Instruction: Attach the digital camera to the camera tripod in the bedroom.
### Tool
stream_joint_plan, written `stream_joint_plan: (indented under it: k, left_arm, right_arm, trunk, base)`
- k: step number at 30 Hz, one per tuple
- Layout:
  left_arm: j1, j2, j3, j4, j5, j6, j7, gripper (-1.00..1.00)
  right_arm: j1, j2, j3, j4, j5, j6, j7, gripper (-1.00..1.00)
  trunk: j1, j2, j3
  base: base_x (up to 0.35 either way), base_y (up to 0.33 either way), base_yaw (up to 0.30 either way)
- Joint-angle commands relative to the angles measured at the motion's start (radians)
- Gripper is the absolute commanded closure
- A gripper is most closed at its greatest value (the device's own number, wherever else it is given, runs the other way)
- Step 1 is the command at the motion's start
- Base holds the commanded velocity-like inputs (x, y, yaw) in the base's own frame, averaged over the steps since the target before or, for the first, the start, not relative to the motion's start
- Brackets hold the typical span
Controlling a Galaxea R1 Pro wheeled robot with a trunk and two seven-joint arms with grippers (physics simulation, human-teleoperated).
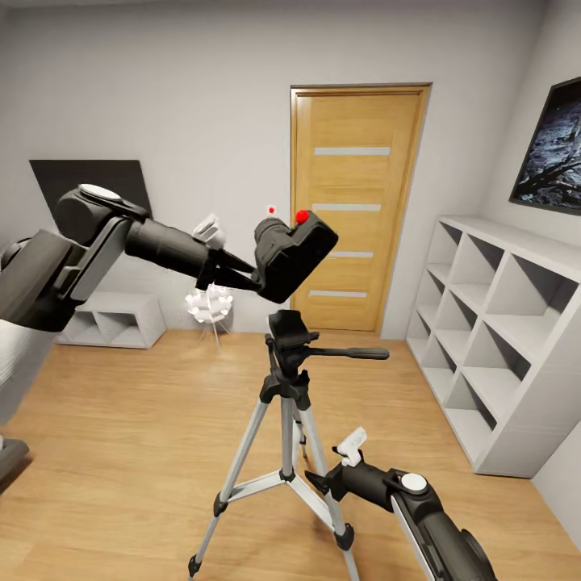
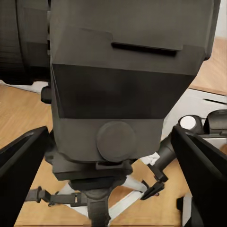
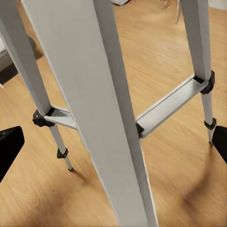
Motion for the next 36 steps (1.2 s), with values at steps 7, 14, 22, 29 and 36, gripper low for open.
stream_joint_plan:
  k: [7, 14, 22, 29, 36]
  left_arm:
    - [-0.071, 0.007, -0.033, 0.029, 0.003, 0.015, -0.006, 1.00]
    - [-0.102, 0.011, -0.038, 0.050, 0.004, 0.019, -0.017, 1.00]
    - [-0.201, 0.022, -0.160, 0.118, 0.004, 0.027, -0.149, 1.00]
    - [-0.412, 0.027, -0.498, 0.188, 0.058, 0.027, -0.221, 1.00]
    - [-0.523, 0.028, -0.675, 0.253, 0.177, 0.027, -0.231, 1.00]
  right_arm:
    - [-0.048, 0.000, 0.000, 0.087, 0.047, -0.082, 0.004, -1.00]
    - [-0.061, 0.000, 0.002, 0.109, 0.060, -0.101, 0.005, -1.00]
    - [-0.063, 0.000, 0.014, 0.113, 0.063, -0.105, 0.005, -1.00]
    - [-0.063, 0.000, 0.041, 0.116, 0.063, -0.106, 0.005, -1.00]
    - [-0.063, 0.000, 0.047, 0.116, 0.064, -0.106, 0.005, -1.00]
  trunk:
    - [0.001, -0.002, -0.002]
    - [0.001, -0.002, -0.002]
    - [0.001, -0.002, -0.002]
    - [0.001, -0.002, -0.002]
    - [0.001, -0.002, -0.002]
  base:
    - [0.000, 0.000, 0.000]
    - [0.000, 0.000, 0.000]
    - [0.000, 0.000, 0.000]
    - [0.000, 0.000, 0.000]
    - [0.000, 0.000, 0.000]
